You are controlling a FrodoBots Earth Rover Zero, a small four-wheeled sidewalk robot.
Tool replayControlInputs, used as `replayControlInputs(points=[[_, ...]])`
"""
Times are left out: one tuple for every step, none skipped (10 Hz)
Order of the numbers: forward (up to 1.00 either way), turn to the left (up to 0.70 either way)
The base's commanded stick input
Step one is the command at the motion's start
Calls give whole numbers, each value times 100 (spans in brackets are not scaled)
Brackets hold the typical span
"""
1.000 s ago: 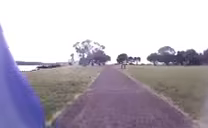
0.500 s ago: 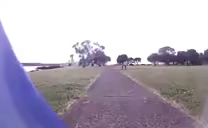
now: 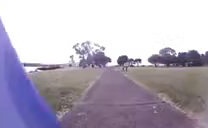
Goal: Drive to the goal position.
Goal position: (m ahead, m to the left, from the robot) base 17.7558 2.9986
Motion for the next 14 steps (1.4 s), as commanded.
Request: replayControlInputs(points=[[70, 0], [70, 0], [70, 0], [70, 0], [70, 0], [70, 0], [70, 0], [70, 0], [70, 0], [70, 0], [70, 0], [70, 0], [70, 0], [70, 0]])
